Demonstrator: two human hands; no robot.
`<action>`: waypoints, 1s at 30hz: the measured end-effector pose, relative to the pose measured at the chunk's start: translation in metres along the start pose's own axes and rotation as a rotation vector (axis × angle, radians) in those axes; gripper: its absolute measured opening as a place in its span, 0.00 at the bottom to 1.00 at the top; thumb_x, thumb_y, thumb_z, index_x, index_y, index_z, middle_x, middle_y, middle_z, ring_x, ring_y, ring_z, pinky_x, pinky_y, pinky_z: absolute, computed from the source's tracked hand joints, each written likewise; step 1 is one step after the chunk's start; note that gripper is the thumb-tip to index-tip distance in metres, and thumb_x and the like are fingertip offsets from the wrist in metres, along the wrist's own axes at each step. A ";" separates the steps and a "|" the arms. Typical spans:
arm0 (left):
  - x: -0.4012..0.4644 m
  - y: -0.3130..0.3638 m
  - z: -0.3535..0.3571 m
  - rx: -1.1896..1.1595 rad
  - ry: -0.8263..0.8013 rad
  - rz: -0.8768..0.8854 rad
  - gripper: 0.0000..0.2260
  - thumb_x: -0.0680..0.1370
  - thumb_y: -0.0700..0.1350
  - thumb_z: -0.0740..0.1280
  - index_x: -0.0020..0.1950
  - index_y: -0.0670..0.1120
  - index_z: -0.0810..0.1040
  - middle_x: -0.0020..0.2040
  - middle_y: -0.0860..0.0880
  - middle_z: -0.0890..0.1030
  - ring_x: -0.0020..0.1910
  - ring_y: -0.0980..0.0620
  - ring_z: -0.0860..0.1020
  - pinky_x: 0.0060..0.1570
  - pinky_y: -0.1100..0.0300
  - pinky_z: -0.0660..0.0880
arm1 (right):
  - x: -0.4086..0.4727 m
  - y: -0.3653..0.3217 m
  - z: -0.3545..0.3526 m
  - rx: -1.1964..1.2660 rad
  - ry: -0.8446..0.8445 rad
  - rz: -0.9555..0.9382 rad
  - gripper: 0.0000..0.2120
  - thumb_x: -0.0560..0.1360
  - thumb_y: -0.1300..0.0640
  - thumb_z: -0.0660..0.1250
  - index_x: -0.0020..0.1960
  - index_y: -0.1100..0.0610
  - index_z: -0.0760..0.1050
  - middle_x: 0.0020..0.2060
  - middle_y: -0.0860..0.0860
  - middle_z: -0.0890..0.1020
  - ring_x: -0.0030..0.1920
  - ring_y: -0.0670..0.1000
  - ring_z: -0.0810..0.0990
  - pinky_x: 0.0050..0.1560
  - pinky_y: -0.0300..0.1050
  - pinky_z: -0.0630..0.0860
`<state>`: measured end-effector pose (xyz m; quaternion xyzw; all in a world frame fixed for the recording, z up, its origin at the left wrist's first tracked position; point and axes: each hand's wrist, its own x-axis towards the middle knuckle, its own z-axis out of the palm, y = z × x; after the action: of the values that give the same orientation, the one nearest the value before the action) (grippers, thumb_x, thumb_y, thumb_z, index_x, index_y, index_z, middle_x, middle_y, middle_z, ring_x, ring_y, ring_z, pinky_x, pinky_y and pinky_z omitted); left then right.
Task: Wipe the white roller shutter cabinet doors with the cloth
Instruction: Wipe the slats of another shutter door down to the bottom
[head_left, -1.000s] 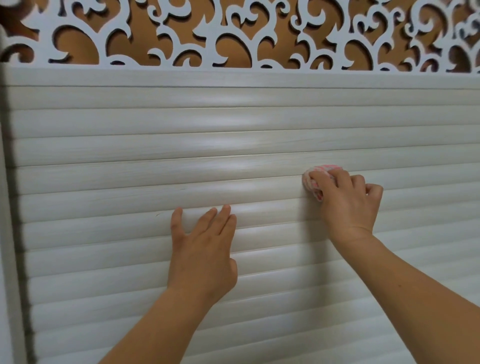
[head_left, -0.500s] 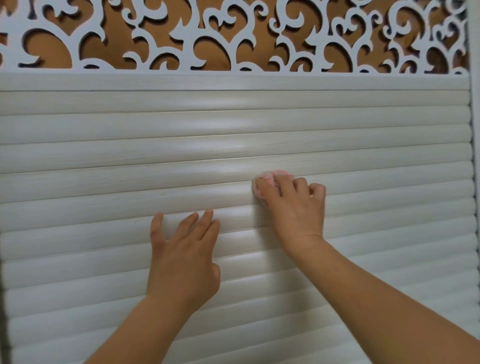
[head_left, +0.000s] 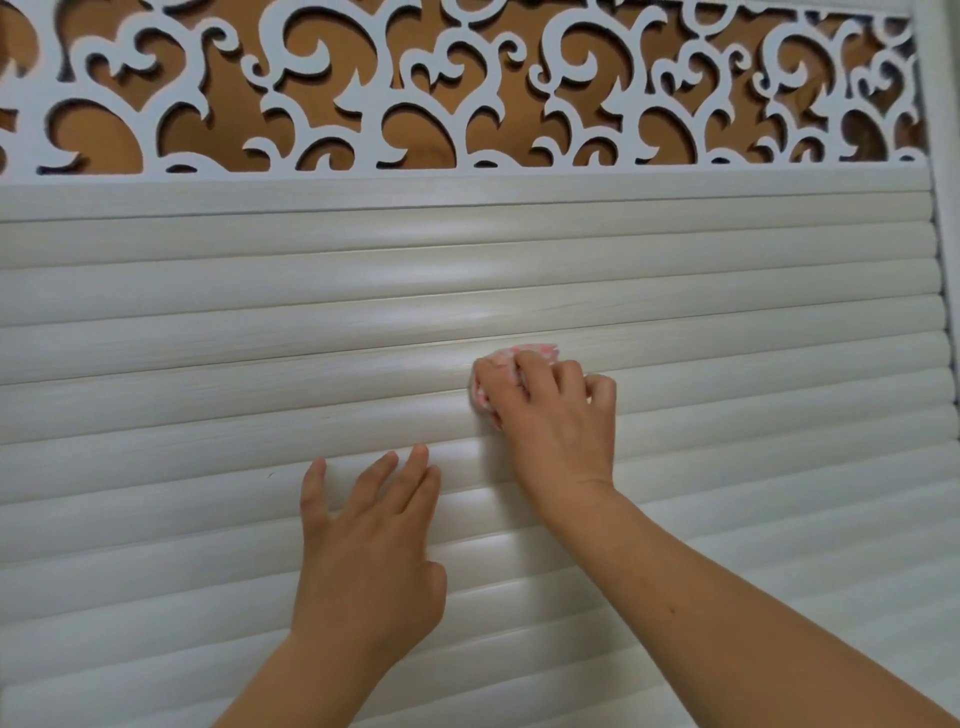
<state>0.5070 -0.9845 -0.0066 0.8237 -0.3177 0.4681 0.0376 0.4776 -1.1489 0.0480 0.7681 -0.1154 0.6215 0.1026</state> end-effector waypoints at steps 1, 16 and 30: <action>0.001 -0.001 0.002 -0.001 0.009 0.001 0.29 0.62 0.49 0.52 0.57 0.44 0.81 0.61 0.49 0.79 0.59 0.49 0.77 0.63 0.37 0.56 | 0.002 0.005 0.002 0.004 0.018 -0.019 0.19 0.68 0.57 0.57 0.53 0.47 0.80 0.47 0.51 0.81 0.38 0.57 0.77 0.41 0.47 0.56; 0.000 -0.003 0.010 -0.006 0.088 -0.019 0.28 0.63 0.49 0.52 0.57 0.45 0.80 0.62 0.49 0.78 0.61 0.51 0.70 0.65 0.39 0.55 | 0.016 0.050 0.003 -0.024 -0.081 0.301 0.16 0.76 0.57 0.60 0.61 0.46 0.72 0.58 0.54 0.75 0.54 0.59 0.73 0.50 0.50 0.62; -0.002 -0.006 0.010 0.033 0.107 -0.011 0.28 0.65 0.48 0.51 0.60 0.45 0.79 0.63 0.49 0.77 0.62 0.51 0.68 0.65 0.37 0.53 | 0.001 0.144 0.002 0.012 -0.065 0.671 0.12 0.78 0.49 0.61 0.61 0.46 0.75 0.67 0.53 0.66 0.63 0.60 0.67 0.60 0.54 0.61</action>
<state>0.5169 -0.9819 -0.0122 0.7998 -0.3031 0.5163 0.0435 0.4360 -1.2866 0.0510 0.7072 -0.3615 0.5965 -0.1158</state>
